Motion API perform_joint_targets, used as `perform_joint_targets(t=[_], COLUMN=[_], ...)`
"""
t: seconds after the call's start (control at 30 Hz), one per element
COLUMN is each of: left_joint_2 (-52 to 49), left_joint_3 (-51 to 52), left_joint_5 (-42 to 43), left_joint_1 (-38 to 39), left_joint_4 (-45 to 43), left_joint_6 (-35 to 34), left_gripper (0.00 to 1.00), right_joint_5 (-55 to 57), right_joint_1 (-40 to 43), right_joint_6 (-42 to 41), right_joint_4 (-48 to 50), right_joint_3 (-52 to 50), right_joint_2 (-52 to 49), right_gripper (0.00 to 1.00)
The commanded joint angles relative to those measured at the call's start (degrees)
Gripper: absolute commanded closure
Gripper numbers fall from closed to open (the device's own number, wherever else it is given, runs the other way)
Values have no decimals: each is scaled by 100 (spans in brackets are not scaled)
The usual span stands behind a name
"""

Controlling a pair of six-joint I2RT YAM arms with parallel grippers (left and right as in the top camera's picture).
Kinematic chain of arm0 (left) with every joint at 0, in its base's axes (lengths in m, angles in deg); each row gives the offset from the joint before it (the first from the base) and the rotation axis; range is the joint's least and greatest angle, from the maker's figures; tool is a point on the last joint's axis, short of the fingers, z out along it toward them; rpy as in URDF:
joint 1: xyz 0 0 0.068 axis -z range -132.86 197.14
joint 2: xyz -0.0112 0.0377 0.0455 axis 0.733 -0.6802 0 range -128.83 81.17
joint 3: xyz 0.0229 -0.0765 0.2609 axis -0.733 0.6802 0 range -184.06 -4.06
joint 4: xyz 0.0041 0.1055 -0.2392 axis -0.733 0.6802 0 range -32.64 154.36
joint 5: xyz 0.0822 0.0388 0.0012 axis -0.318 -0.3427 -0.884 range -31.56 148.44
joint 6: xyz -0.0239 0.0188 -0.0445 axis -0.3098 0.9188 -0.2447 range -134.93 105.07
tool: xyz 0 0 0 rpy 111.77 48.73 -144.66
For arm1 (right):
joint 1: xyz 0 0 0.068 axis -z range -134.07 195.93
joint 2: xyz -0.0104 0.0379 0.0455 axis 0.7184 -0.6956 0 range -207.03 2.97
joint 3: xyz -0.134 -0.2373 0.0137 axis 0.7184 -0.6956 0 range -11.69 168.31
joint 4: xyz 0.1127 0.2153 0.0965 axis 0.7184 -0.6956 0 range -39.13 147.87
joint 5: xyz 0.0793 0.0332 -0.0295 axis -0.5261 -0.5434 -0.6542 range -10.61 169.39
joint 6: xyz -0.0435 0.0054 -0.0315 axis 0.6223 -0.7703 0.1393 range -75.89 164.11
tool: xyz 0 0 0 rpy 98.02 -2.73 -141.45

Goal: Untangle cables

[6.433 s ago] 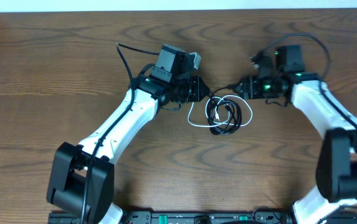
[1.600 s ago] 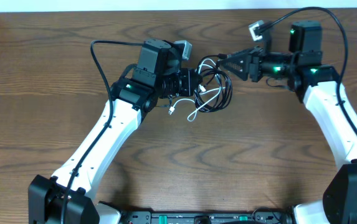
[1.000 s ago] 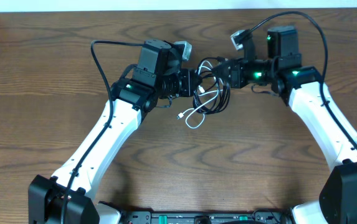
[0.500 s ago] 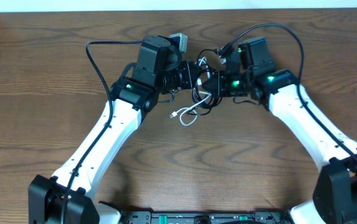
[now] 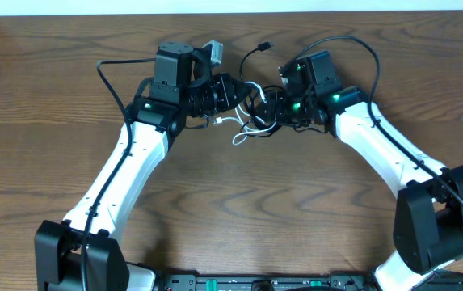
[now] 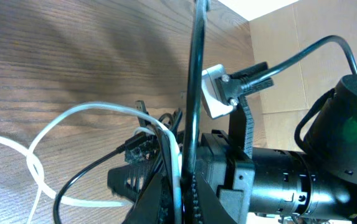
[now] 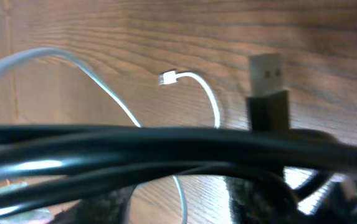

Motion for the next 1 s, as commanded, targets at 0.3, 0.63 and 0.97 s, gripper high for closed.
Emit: perform_joint_targets(t=[0.3,0.63,0.97], left_joint_2=[195,201,201], left_joint_3=[-238,-238,-238], left_joint_5=[15,343,1473], left_joint_1=[-212,-197,-197], left_joint_4=[-186,-599,-2218], left_joint_6=[-7,-81,-608], left_gripper=[93,92,93], right_joint_5=[-293,-282,-142], right_joint_1=[1016,809,686], right_joint_6=[957,1088,1904], right_joint_4=[-485,-376,-483], right_joint_3=[-184,-186,-197], right_joint_2=[1554,1392,796], right_gripper=[30,29,28])
